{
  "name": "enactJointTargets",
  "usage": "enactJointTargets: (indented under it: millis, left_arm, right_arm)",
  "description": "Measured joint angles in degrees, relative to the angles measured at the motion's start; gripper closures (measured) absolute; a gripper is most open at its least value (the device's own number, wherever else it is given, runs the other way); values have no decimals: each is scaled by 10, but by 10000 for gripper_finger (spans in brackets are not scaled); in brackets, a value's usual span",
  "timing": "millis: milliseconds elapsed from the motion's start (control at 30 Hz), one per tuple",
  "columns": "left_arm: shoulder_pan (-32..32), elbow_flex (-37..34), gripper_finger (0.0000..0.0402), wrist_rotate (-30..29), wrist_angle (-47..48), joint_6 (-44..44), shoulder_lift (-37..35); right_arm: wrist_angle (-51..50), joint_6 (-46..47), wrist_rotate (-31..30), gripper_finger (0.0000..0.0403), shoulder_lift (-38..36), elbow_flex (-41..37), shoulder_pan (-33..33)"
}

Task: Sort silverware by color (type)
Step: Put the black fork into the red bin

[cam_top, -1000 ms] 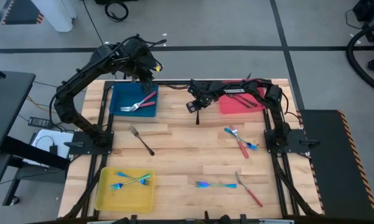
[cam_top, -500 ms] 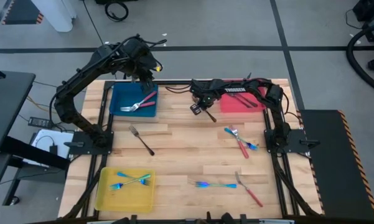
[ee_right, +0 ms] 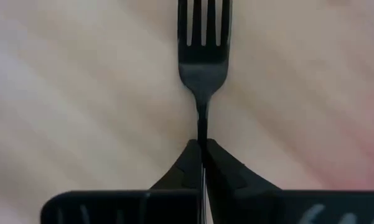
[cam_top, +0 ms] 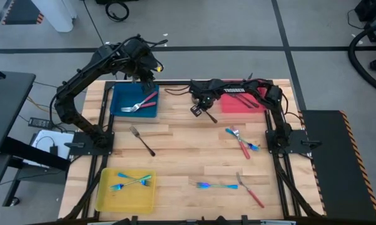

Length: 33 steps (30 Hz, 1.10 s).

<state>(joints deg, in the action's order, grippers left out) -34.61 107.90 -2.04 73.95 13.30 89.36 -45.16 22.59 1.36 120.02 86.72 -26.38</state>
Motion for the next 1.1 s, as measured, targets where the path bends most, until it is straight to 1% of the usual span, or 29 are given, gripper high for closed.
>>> enactJointTargets:
  millis: [167,300,400,500,600,733,867,1000,1100]
  left_arm:
    - [0,0,297,0,3,0,0]
    - [0,0,297,0,6,0,0]
    - [0,0,297,0,6,12,0]
    - [0,0,297,0,6,22,0]
    - [0,0,297,0,6,23,0]
    - [0,0,297,0,9,23,0]
    - [0,0,297,0,27,23,0]
    - [1,0,297,0,35,23,0]
    - [1,0,297,0,35,15,0]
  right_arm:
    - [-73,-54,-2,394,-2,67,23]
    - [-141,-103,-33,395,-5,126,32]
    - [-193,-131,-79,395,-17,163,34]
    - [-216,-139,-122,395,-43,178,21]
    - [-230,-151,-137,395,-84,179,1]
    - [-240,-153,-138,395,-150,156,-29]
    - [-237,-176,-138,395,-216,108,-63]
    - [-215,-205,-136,395,-269,37,-91]
    - [-185,-225,-119,395,-304,-33,-118]
